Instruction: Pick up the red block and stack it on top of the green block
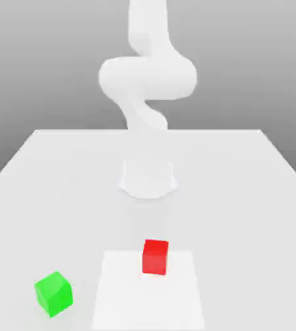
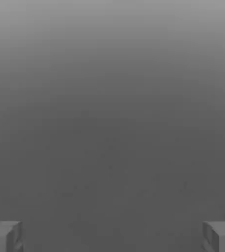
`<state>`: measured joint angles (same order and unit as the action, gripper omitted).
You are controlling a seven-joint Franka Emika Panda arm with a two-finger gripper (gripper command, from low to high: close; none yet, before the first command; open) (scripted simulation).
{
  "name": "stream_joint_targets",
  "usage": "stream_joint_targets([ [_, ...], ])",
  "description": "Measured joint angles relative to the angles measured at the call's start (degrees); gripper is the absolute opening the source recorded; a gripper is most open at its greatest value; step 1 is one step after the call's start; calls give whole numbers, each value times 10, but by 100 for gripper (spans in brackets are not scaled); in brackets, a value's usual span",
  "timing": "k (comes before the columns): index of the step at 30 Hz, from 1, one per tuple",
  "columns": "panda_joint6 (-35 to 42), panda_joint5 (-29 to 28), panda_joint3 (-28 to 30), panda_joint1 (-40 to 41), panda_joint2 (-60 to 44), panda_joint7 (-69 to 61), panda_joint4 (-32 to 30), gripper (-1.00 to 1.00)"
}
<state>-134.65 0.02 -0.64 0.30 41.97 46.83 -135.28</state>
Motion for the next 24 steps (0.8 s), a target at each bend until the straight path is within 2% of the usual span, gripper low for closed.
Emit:
stream_joint_targets([
  [17, -251, 8, -39, 15, -351, 81, -284, 0],
  [24, -386, -30, -16, 0, -515, 115, -284, 0],
])
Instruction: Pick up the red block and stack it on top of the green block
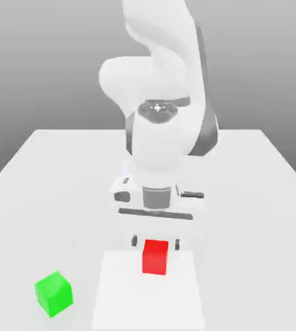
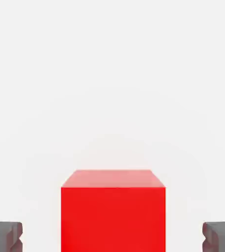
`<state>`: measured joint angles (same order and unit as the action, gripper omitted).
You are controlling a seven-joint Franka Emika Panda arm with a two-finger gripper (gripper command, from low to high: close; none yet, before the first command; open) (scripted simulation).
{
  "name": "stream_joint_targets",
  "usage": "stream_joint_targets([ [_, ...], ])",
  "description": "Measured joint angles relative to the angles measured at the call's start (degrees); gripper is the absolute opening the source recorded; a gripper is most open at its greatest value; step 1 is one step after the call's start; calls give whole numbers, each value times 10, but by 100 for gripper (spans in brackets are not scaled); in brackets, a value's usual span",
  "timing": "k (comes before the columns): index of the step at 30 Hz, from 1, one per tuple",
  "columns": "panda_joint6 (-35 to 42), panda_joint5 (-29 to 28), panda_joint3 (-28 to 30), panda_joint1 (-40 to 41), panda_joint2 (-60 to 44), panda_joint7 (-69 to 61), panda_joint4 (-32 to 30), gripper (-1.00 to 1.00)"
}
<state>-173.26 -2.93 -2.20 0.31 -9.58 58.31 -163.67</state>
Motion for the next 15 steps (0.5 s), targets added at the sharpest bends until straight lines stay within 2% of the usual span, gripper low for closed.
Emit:
stream_joint_targets([
  [1, -12, -5, 3, -2, -14, 3, 2, -100],
  [8, -13, -7, 4, -3, -15, 6, 2, -100],
  [15, 99, 32, -12, 3, 116, -23, -17, -100],
])
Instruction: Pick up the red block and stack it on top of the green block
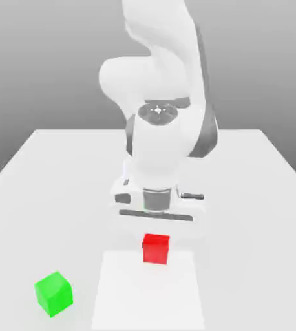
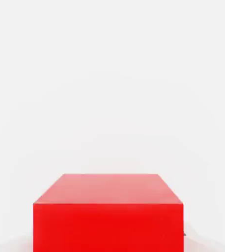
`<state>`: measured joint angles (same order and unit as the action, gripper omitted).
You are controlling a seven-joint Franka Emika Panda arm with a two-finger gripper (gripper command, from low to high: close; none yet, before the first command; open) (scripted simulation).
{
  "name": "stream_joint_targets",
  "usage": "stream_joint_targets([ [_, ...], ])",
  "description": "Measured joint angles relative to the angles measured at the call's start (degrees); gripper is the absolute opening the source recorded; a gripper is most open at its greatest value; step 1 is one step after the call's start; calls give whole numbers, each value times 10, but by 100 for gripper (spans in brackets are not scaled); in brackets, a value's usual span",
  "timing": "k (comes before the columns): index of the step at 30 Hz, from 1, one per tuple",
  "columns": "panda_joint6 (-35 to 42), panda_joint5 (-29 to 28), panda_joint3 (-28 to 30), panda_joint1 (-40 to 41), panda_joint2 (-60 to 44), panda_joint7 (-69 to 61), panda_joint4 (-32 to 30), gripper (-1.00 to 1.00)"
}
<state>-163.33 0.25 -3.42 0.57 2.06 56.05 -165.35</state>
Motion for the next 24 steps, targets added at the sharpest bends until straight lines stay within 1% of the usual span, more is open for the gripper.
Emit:
stream_joint_targets([
  [3, 41, 12, 22, 38, 2, -16, 39, -100],
  [11, 130, 11, 82, 164, -68, -44, 198, -100],
  [15, 77, 22, 79, 173, -142, -55, 218, -100],
  [16, 59, 25, 76, 175, -161, -57, 219, 100],
  [22, 50, 26, 75, 176, -171, -59, 220, 100],
  [24, 67, 23, 77, 175, -153, -56, 219, 100],
])
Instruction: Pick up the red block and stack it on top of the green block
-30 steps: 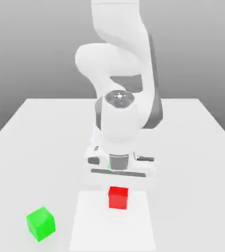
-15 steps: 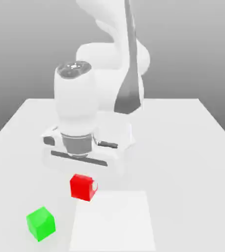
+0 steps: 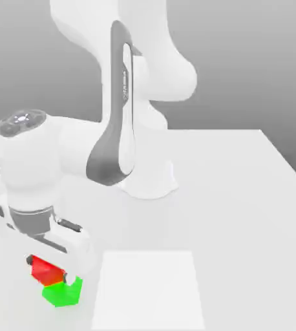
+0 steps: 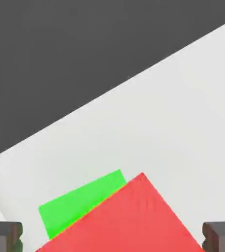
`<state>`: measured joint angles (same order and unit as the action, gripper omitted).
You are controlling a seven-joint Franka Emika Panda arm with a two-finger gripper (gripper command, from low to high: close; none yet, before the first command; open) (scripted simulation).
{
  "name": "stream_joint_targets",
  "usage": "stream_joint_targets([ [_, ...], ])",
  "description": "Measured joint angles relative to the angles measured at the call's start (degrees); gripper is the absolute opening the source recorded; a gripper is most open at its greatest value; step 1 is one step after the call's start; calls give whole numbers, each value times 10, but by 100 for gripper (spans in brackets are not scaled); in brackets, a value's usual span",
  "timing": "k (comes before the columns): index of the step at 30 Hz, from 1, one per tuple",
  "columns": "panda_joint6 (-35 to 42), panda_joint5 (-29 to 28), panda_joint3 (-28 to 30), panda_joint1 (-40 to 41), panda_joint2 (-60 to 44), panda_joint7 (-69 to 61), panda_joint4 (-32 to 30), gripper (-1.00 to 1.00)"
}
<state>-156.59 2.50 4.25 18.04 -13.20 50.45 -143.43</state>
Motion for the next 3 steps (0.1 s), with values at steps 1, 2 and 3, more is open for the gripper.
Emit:
stream_joint_targets([
  [1, 16, -4, 1, -1, 17, 3, -1, 100],
  [2, 34, -8, 3, -1, 36, 5, -2, 100],
  [3, 52, -12, 4, -1, 55, 8, -3, 100],
])
